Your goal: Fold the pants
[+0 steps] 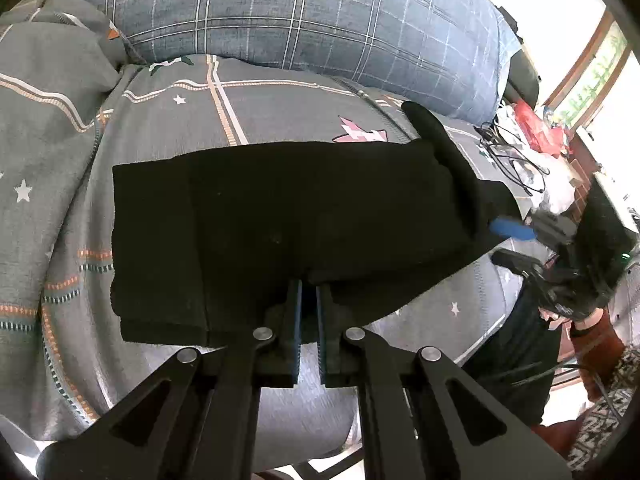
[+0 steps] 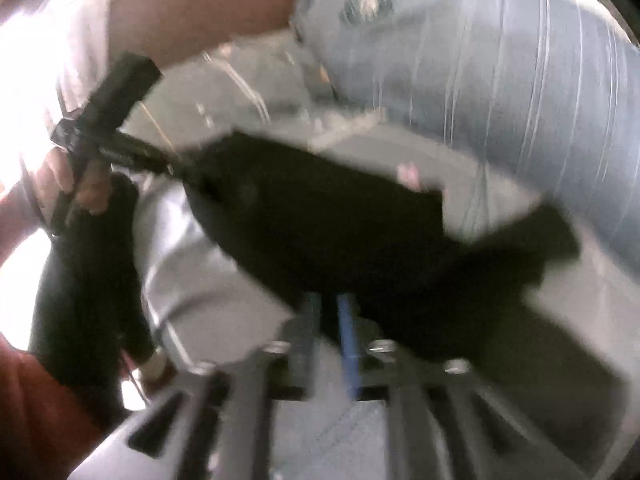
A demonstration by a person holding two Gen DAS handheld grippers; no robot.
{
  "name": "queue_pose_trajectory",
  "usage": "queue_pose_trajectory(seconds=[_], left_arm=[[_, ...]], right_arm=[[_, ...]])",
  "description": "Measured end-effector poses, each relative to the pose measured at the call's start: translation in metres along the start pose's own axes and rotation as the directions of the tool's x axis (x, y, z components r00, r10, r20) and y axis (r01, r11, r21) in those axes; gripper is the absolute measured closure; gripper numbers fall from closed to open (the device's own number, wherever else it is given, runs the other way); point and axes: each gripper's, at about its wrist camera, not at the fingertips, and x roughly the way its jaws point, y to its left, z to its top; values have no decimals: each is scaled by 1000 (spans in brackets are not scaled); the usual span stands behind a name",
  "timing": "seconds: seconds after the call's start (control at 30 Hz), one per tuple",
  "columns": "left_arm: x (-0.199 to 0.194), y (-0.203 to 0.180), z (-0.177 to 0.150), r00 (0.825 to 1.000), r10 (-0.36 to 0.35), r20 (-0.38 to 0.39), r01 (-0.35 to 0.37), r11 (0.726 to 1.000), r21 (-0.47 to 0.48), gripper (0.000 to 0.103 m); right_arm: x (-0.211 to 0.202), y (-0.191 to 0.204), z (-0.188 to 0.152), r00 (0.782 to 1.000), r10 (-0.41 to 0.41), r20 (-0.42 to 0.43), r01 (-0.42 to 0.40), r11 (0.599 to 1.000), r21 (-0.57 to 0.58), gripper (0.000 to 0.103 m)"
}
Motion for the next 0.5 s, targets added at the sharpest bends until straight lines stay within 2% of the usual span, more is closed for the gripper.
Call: queue_pose_trajectory(seconds=[0.07,0.13,0.2,0.23,0.27,0.3,0.37,0.43,0.5], left_arm=[[4,1,-1,1000,2,-6,-2,1000,-9,99],[5,4,-2,1000,-3,-9,3,1000,-14,99],[3,5,-2,1000,-7,-5,7,1000,-12,99],[1,5,0,1000,-10,-1,10,1000,-12,99],[0,4,1,1000,-11,2,11,1000,-10,99],[-3,3,1,1000,-7,7,7,1000,-5,99],[-9,-1,1,1000,2,15,-2,1000,8,99],[-18,-5,-3,1000,-7,23,6,1000,25,99],[-20,-5,-8,1000,-14,15,14,1000,18,99]], right_arm=[[9,10,8,999,25,24,-24,999,-27,56],[33,22,13,1000,17,-5,-17,997,-69,56],[54,28,13,999,-17,-35,14,995,-98,61],[67,27,14,998,-32,-59,26,995,-100,67],[73,25,13,997,-38,-70,31,995,-95,91],[75,23,14,997,-31,-72,26,997,-75,98],[61,15,22,999,7,-37,-7,1000,3,99],[37,16,29,1000,27,11,-27,1000,7,99],[24,21,29,999,52,13,-52,999,0,99]])
